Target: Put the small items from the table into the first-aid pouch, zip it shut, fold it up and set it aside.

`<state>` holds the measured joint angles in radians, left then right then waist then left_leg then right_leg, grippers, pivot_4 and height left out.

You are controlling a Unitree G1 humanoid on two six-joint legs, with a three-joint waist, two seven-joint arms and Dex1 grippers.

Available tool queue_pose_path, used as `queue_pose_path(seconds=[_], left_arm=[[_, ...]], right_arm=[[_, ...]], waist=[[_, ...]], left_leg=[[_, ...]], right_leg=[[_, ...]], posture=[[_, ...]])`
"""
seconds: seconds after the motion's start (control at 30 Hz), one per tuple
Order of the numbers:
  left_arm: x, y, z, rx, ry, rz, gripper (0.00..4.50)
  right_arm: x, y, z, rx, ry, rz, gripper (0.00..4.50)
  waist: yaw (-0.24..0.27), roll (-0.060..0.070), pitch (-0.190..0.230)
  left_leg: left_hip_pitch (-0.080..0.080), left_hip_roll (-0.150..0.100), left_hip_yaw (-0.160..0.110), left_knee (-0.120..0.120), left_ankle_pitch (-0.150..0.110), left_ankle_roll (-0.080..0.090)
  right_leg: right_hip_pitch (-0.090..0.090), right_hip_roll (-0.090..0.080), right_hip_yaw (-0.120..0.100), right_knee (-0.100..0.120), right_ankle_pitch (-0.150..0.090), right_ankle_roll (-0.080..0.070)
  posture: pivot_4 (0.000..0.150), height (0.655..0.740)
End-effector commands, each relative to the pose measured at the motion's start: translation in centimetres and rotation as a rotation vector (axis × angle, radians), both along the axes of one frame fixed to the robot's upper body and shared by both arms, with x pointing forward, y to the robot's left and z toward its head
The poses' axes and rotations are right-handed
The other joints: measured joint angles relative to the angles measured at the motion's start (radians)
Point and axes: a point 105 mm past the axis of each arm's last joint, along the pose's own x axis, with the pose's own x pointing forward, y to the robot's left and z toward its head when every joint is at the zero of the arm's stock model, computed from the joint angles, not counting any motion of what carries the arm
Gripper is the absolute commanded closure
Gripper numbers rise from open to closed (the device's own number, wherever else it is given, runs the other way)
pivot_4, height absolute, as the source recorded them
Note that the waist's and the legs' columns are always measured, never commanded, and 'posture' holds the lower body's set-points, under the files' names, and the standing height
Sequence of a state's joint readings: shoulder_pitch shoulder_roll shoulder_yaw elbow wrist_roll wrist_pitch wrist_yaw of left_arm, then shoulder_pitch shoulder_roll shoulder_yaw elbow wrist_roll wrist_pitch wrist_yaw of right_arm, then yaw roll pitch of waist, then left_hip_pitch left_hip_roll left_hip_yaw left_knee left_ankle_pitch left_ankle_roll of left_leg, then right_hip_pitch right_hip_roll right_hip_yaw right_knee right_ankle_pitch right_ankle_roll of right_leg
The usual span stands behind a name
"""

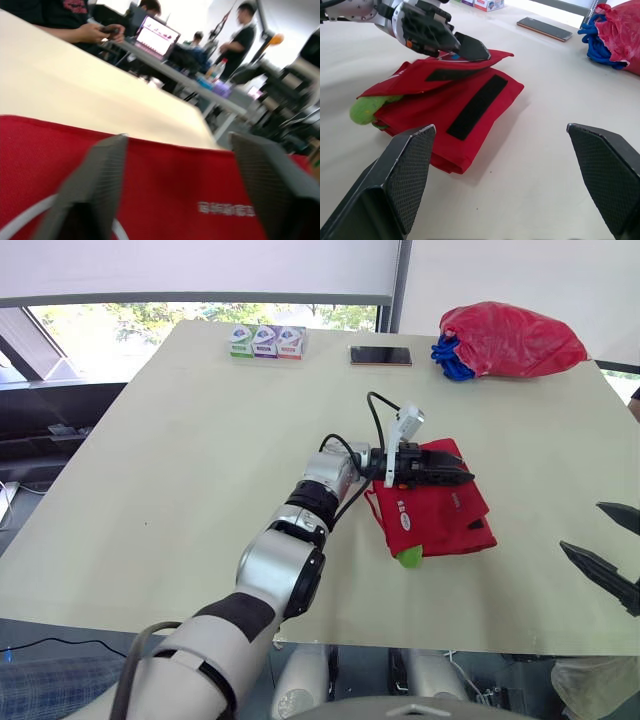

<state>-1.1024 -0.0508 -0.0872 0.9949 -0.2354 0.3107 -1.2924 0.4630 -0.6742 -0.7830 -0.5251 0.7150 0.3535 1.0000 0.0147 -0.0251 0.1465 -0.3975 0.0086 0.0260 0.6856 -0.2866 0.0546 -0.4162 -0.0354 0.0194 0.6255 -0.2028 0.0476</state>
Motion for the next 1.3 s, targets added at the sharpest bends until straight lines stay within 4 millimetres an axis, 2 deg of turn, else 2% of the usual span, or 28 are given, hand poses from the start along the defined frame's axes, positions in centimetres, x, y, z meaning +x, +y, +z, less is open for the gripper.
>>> queue_pose_path(seconds=[0.03, 0.07, 0.17, 0.3, 0.47, 0.67, 0.73, 0.87, 1.0, 1.07, 1.2, 1.3], left_arm=[[-0.7, -1.1, -1.2, 0.061, -0.134, -0.028, 2.77], [-0.8, -1.2, -1.5, 0.073, -0.154, -0.032, 3.3], [-1.0, -1.8, -2.6, 0.106, -0.235, -0.02, 4.46], [-1.5, -2.9, -4.2, 0.167, -0.387, -0.012, 4.46], [-2.0, -2.5, -6.9, 0.299, -0.615, -0.068, 4.46], [-1.4, -1.8, -8.3, 0.38, -0.683, -0.045, 4.46], [-1.5, -2.0, -8.1, 0.367, -0.677, -0.04, 4.46], [-1.7, -3.0, -6.0, 0.242, -0.59, -0.019, 4.46], [-3.1, -3.4, -3.7, 0.104, -0.557, -0.125, 4.46], [-3.6, -3.2, -3.2, 0.075, -0.541, -0.173, 4.46], [-4.5, -2.0, -4.5, 0.156, -0.507, -0.298, 4.46], [-4.1, -1.6, -5.9, 0.246, -0.566, -0.293, 4.46]], right_arm=[[-0.1, 0.3, 0.6, -0.01, -0.037, 0.009, 0.0], [-0.2, 0.3, 0.5, -0.01, -0.037, 0.009, 0.0], [-0.2, 0.4, 0.4, -0.008, -0.037, 0.007, 0.0], [-0.1, 0.3, 0.4, -0.007, -0.039, 0.006, 0.0], [-0.1, 0.3, 0.4, -0.009, -0.038, 0.006, 0.0], [-0.2, 0.2, 0.4, -0.011, -0.038, 0.004, 0.0], [-0.1, 0.2, 0.3, -0.011, -0.037, 0.005, 0.0], [-0.1, 0.1, 0.3, -0.012, -0.035, 0.004, 0.0], [-0.1, 0.0, 0.2, -0.014, -0.033, 0.003, 0.0], [-0.1, 0.0, 0.1, -0.014, -0.032, 0.002, 0.0], [-0.1, 0.0, 0.0, -0.018, -0.029, 0.002, 0.0], [-0.1, 0.0, 0.1, -0.022, -0.029, 0.005, 0.0]], waist=[[0.0, 0.0, 0.0], [0.0, 0.0, 0.0], [0.0, 0.001, 0.0], [0.004, 0.001, -0.001], [0.006, 0.003, -0.002], [0.006, 0.004, -0.005], [0.005, 0.004, -0.007], [0.004, 0.005, -0.008], [0.002, 0.006, -0.008], [0.002, 0.006, -0.007], [0.0, 0.006, -0.007], [0.0, 0.006, -0.007]], left_leg=[[0.0, 0.0, 0.0, 0.0, 0.0, 0.0], [0.0, 0.0, 0.0, 0.0, 0.0, 0.0], [0.001, 0.0, 0.0, 0.0, 0.0, 0.0], [0.001, 0.0, -0.001, 0.0, 0.0, 0.0], [0.002, -0.001, -0.001, 0.0, 0.0, 0.0], [0.003, -0.001, -0.001, 0.0, 0.0, 0.001], [0.003, -0.001, -0.001, 0.0, 0.0, 0.001], [0.003, -0.001, -0.001, 0.001, 0.0, 0.001], [0.002, -0.001, -0.002, 0.001, -0.001, 0.001], [0.002, -0.001, -0.002, 0.0, -0.001, 0.001], [0.001, -0.001, -0.002, 0.0, -0.001, 0.001], [0.002, -0.001, -0.002, 0.0, -0.001, 0.001]], right_leg=[[0.0, 0.0, 0.0, 0.0, 0.0, 0.0], [0.0, 0.0, 0.0, 0.0, 0.0, 0.0], [0.001, 0.0, 0.0, 0.0, 0.0, 0.0], [0.002, 0.0, 0.0, -0.001, 0.0, 0.0], [0.004, 0.0, 0.0, -0.002, 0.0, 0.0], [0.005, 0.0, 0.0, -0.002, -0.002, -0.002], [0.005, 0.0, 0.0, -0.002, -0.002, -0.002], [0.005, 0.0, 0.0, -0.002, -0.002, -0.002], [0.004, 0.0, 0.0, -0.002, -0.003, -0.002], [0.004, 0.0, 0.0, -0.002, -0.003, -0.002], [0.004, 0.0, 0.0, -0.002, -0.003, -0.002], [0.004, 0.0, 0.0, -0.002, -0.003, -0.002]], posture=[[0.15, 0.74], [0.15, 0.74], [0.15, 0.74], [0.15, 0.74], [0.15, 0.74], [0.15, 0.74], [0.15, 0.74], [0.15, 0.74], [0.15, 0.74], [0.15, 0.74], [0.15, 0.74], [0.15, 0.74]])
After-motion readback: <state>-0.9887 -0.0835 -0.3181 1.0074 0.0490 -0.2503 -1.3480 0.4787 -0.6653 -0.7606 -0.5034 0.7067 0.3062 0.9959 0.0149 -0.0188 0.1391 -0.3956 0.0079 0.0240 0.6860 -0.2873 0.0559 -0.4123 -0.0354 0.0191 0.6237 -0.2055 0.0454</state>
